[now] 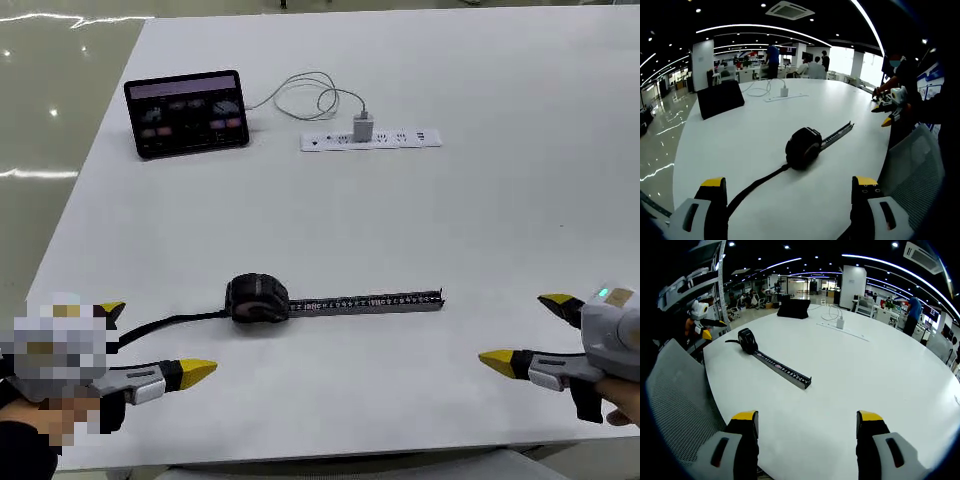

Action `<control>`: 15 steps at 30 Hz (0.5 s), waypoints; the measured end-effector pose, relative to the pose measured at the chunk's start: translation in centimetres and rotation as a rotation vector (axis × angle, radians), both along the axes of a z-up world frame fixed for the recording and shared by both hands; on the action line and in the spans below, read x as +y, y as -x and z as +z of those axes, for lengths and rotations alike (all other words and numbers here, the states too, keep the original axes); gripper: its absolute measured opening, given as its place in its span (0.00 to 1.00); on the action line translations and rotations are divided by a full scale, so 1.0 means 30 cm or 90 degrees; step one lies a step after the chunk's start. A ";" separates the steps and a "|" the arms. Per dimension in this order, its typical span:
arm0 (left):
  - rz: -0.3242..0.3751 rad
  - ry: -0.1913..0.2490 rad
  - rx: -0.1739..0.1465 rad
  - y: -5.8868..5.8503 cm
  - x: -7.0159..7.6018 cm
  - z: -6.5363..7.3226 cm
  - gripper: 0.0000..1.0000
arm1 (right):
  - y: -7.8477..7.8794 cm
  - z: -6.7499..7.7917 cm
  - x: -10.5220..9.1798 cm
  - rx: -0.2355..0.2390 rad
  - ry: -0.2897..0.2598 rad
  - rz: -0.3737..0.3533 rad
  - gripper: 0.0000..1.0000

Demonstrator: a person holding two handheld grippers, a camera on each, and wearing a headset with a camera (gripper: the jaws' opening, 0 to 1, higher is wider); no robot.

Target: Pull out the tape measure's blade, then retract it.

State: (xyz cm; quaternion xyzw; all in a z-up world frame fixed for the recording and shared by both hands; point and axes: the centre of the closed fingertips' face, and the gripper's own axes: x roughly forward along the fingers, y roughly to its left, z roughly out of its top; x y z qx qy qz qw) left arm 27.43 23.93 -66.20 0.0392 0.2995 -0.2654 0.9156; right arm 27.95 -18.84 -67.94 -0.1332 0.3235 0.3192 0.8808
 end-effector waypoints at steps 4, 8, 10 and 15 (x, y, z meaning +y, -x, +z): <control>0.012 0.001 0.004 0.030 0.008 0.003 1.00 | 0.046 -0.015 -0.015 0.010 0.014 0.010 0.78; 0.014 -0.004 0.011 0.048 0.017 -0.001 1.00 | 0.065 -0.002 -0.021 0.011 0.010 0.001 0.79; 0.022 -0.005 0.017 0.050 0.023 -0.001 1.00 | 0.069 0.007 -0.019 0.009 0.008 0.000 0.81; 0.019 -0.009 0.024 0.050 0.021 0.003 1.00 | 0.065 0.017 -0.018 0.009 0.011 -0.001 0.84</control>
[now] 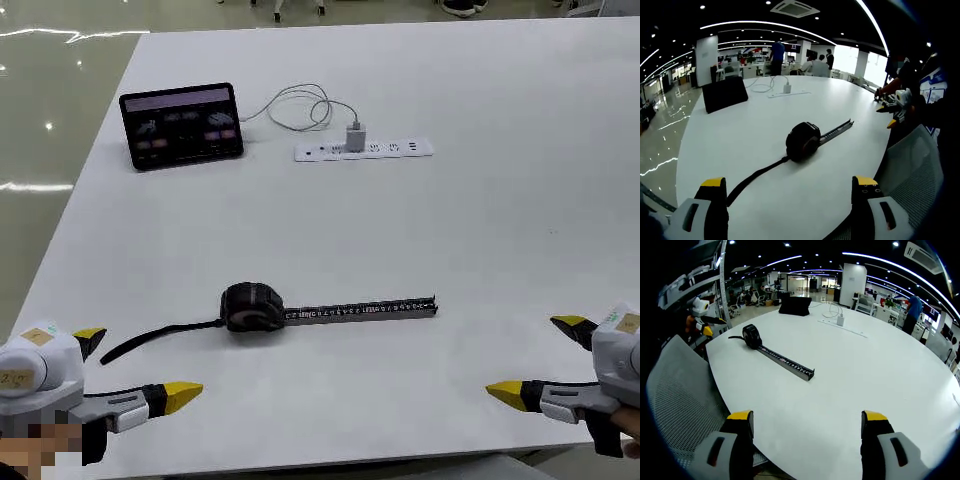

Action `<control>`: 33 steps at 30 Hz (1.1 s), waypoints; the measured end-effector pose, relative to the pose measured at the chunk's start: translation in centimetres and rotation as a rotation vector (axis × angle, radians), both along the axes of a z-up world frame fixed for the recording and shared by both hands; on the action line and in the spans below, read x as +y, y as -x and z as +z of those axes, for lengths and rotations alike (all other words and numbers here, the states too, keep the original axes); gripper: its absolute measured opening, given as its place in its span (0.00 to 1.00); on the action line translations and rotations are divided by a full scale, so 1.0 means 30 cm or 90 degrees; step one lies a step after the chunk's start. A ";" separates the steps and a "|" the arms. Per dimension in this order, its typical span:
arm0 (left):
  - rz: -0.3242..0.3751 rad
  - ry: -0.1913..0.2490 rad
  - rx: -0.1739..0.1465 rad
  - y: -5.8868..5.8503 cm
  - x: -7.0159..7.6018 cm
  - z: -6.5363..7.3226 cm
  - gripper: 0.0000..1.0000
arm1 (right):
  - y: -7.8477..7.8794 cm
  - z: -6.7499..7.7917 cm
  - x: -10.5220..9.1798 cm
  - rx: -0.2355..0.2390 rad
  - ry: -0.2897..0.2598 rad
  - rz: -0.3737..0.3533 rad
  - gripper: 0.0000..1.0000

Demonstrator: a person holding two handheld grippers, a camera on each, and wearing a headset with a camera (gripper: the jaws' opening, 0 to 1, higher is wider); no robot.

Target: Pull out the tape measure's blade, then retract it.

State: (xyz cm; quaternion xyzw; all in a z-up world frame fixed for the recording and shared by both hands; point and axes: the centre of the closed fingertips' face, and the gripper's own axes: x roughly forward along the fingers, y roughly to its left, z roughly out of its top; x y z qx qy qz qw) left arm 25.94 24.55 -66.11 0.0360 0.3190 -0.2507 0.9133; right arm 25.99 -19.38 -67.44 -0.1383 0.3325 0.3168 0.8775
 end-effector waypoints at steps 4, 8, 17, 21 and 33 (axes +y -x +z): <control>-0.002 0.003 -0.007 -0.008 -0.008 0.019 1.00 | 0.004 0.008 0.005 -0.003 0.009 0.010 0.84; -0.007 0.003 -0.005 -0.005 -0.013 0.023 1.00 | 0.008 0.018 0.005 -0.002 0.003 0.009 0.87; -0.007 0.002 -0.009 -0.008 -0.005 0.036 1.00 | 0.023 0.009 -0.006 0.006 -0.007 0.000 0.97; -0.005 0.006 -0.007 -0.009 -0.008 0.033 1.00 | 0.032 0.007 -0.004 0.014 -0.009 0.001 1.00; -0.006 0.002 0.000 0.004 -0.021 0.016 1.00 | 0.071 -0.018 -0.012 0.019 -0.012 -0.002 1.00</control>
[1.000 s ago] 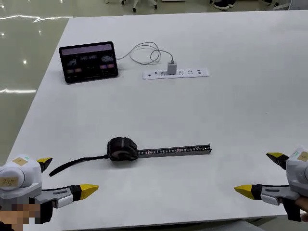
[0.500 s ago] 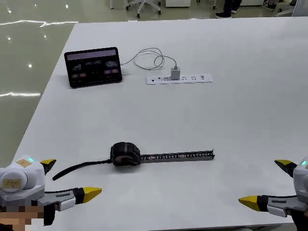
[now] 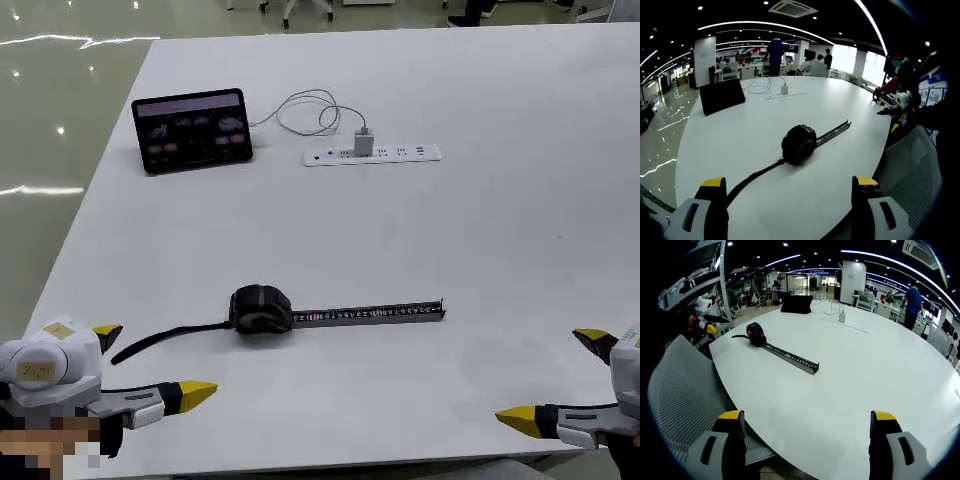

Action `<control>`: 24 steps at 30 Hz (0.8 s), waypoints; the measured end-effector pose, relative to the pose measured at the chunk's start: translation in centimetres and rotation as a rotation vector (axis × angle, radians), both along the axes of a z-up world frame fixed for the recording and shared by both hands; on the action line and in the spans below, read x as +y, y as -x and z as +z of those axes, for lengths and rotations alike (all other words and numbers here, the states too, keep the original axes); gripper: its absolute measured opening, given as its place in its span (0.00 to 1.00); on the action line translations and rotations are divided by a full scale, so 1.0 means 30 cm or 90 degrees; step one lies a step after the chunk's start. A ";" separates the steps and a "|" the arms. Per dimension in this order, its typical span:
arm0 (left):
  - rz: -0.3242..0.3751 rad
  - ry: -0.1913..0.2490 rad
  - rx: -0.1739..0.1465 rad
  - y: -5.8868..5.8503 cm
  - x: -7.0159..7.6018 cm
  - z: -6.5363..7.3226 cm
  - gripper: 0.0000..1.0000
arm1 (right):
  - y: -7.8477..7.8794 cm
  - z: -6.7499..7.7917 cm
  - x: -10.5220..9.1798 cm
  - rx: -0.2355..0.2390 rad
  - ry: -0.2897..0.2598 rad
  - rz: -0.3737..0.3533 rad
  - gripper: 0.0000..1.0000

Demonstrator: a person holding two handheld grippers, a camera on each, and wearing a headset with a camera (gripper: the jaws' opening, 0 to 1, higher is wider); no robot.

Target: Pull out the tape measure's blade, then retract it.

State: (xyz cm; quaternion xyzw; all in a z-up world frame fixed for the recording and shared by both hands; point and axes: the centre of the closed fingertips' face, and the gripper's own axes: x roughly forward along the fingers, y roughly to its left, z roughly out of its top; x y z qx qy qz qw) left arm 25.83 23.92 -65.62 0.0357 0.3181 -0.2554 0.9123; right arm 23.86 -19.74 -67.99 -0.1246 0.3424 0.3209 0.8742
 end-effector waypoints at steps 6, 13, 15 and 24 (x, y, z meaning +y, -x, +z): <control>0.001 0.001 -0.002 0.011 -0.007 -0.008 1.00 | 0.006 0.000 -0.003 -0.001 -0.003 -0.006 1.00; 0.003 0.002 0.001 0.008 -0.014 -0.014 1.00 | 0.000 0.009 0.004 -0.004 -0.016 -0.009 1.00; 0.003 0.003 0.002 0.002 -0.022 -0.016 1.00 | -0.007 0.017 0.007 -0.008 -0.024 -0.014 1.00; 0.026 0.015 0.010 -0.058 -0.079 -0.005 1.00 | -0.048 0.036 -0.006 -0.022 0.010 0.024 1.00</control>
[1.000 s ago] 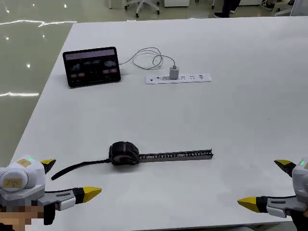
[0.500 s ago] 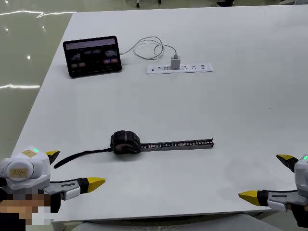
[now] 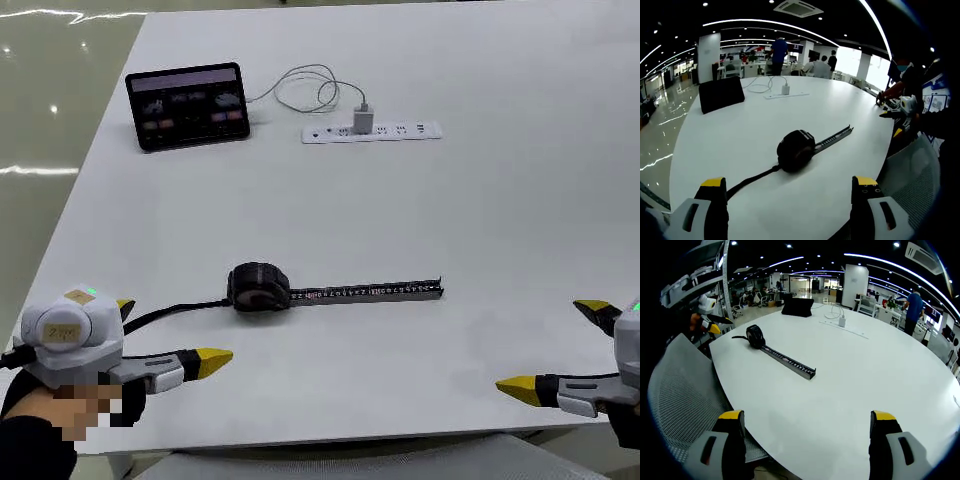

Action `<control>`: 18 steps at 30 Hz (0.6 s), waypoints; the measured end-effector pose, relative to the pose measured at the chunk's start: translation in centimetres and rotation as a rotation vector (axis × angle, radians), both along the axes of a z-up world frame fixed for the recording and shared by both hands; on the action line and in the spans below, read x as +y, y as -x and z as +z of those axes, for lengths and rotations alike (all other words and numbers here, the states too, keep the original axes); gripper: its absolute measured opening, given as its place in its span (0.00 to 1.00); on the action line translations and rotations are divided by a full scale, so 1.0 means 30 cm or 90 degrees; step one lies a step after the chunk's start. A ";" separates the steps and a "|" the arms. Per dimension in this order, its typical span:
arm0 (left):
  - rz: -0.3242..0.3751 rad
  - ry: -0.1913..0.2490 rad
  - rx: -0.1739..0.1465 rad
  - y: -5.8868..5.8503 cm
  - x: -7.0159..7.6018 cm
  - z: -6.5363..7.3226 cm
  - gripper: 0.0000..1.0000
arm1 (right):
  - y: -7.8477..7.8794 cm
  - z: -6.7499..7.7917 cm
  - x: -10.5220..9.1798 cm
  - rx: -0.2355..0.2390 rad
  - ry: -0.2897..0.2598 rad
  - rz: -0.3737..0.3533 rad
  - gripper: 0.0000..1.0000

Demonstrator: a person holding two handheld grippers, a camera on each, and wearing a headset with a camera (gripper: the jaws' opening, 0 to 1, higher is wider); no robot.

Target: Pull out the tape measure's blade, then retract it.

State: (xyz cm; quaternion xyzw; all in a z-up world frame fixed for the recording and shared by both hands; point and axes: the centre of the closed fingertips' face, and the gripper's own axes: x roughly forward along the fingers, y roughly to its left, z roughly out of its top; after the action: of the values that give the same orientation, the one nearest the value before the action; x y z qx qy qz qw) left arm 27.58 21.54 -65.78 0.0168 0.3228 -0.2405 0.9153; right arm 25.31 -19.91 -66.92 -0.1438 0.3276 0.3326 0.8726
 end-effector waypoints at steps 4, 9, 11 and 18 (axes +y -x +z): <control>0.013 -0.005 -0.020 -0.056 -0.042 0.036 1.00 | -0.028 0.014 0.007 -0.009 0.019 0.029 1.00; 0.016 0.007 -0.031 -0.113 -0.109 0.056 1.00 | -0.068 0.018 0.019 -0.008 0.033 0.054 1.00; 0.018 0.002 -0.036 -0.130 -0.131 0.055 1.00 | -0.076 0.018 0.030 -0.007 0.042 0.073 1.00; 0.035 -0.003 -0.034 -0.158 -0.171 0.029 1.00 | -0.102 0.007 0.056 0.000 0.070 0.123 1.00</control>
State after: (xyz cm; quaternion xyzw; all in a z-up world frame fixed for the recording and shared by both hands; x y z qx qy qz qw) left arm 32.33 16.42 -64.92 0.0162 0.2995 -0.2139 0.9297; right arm 28.37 -18.23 -66.70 -0.2225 0.3300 0.3969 0.8271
